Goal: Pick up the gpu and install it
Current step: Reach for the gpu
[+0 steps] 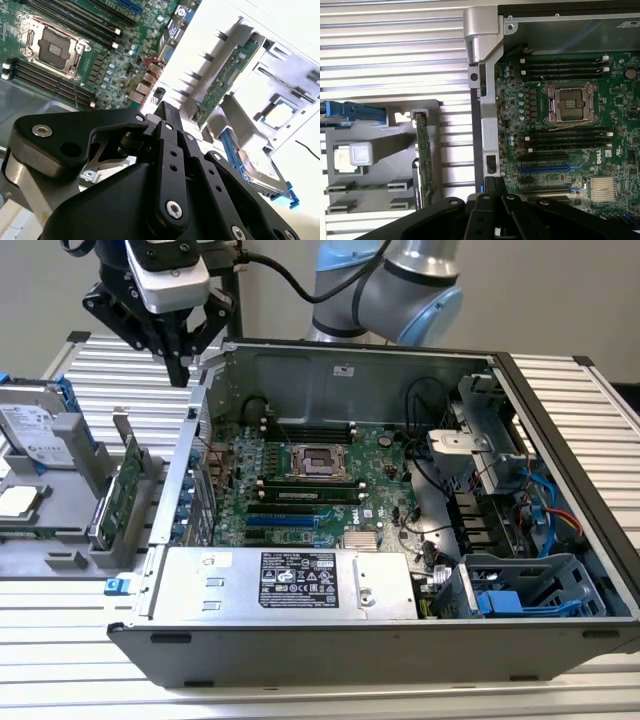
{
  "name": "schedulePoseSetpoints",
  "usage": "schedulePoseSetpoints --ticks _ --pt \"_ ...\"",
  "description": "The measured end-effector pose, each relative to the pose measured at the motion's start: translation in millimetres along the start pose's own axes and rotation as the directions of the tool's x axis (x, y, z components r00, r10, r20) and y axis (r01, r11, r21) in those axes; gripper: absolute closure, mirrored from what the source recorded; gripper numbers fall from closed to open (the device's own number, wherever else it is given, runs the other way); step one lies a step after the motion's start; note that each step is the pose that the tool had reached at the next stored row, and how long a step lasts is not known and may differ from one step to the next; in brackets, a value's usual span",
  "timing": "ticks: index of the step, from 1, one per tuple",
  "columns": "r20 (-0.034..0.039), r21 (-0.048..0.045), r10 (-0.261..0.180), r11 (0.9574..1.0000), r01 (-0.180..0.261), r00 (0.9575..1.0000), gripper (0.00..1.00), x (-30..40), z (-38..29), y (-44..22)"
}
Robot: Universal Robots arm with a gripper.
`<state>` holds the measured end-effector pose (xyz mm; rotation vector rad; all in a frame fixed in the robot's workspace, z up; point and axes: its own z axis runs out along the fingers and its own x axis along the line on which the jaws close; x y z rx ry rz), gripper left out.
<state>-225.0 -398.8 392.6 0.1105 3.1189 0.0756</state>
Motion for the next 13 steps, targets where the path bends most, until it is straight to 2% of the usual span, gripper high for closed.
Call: schedulePoseSetpoints --ticks 13 --pt "0.0 -0.0001 0.0 1.0 0.0 1.0 1.0 13.5 -0.3 -1.0"
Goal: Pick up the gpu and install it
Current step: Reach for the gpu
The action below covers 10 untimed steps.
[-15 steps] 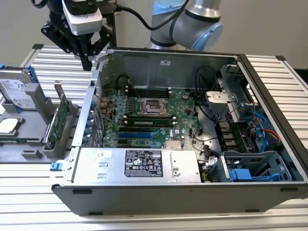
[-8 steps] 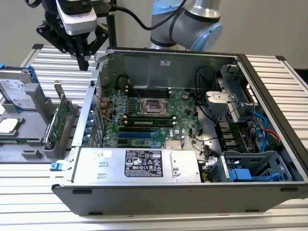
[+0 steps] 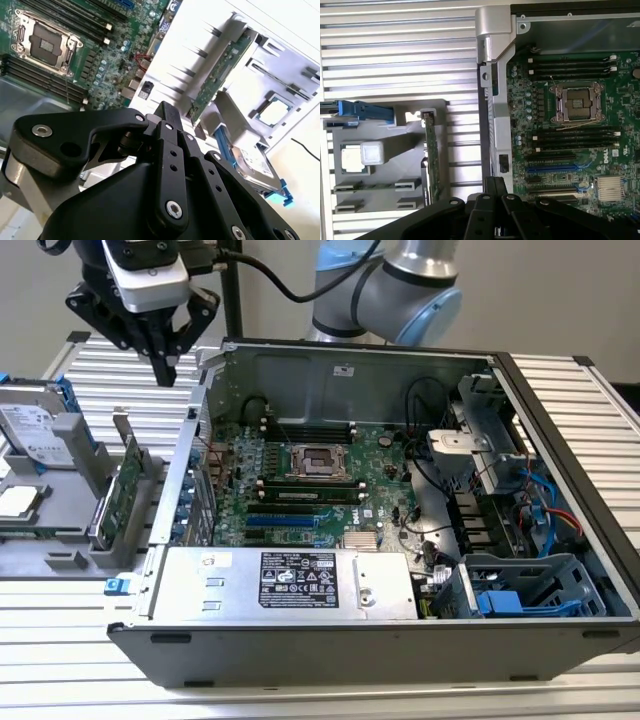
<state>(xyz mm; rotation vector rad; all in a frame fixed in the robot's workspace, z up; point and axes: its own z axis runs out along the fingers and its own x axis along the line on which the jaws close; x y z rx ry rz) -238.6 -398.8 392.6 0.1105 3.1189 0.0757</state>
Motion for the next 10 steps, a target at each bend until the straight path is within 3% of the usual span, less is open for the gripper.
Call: schedulePoseSetpoints --ticks 10 --pt "0.0 -0.0002 0.0 1.0 0.0 1.0 1.0 14.9 -0.3 -1.1"
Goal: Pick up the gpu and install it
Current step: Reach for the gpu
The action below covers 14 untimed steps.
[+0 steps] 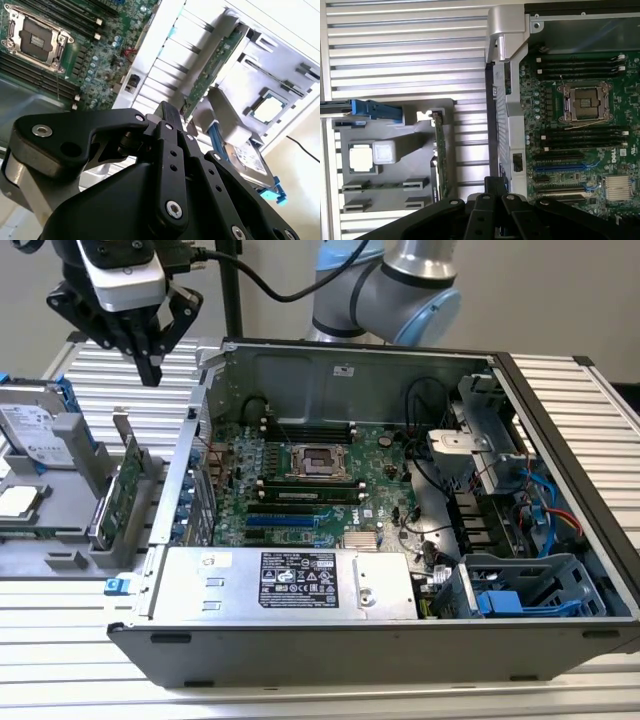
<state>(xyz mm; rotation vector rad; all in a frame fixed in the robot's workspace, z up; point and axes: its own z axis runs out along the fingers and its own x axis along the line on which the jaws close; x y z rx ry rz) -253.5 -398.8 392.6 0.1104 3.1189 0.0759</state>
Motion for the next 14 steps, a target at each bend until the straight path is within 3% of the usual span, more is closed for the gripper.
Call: schedulePoseSetpoints --ticks 14 --pt "0.0 -0.0004 0.0 1.0 0.0 1.0 1.0 15.1 -0.3 -1.0"
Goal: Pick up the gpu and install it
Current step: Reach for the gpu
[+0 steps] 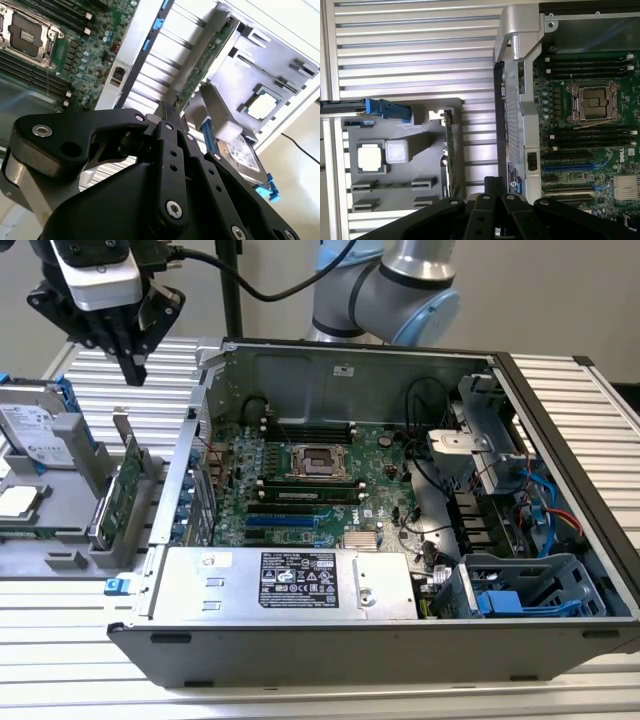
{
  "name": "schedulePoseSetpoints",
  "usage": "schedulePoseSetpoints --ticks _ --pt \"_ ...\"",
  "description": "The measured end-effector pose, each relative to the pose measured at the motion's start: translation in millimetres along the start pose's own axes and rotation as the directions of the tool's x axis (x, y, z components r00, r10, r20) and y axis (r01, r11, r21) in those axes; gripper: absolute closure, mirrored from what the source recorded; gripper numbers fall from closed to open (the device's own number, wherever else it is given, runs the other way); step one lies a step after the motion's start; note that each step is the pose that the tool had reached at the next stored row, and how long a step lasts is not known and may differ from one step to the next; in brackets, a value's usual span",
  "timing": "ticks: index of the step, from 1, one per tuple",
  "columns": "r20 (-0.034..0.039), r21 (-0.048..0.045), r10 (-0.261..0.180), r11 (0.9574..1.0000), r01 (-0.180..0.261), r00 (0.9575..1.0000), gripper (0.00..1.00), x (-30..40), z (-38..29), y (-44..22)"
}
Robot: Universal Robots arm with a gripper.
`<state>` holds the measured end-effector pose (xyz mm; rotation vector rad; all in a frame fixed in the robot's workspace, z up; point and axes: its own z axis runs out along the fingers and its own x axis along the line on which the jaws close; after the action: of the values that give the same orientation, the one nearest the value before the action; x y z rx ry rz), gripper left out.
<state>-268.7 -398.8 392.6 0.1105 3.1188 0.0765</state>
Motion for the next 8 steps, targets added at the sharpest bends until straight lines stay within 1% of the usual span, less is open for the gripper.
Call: schedulePoseSetpoints --ticks 8 --pt "0.0 -0.0002 0.0 1.0 0.0 1.0 1.0 8.6 -0.2 -0.6"
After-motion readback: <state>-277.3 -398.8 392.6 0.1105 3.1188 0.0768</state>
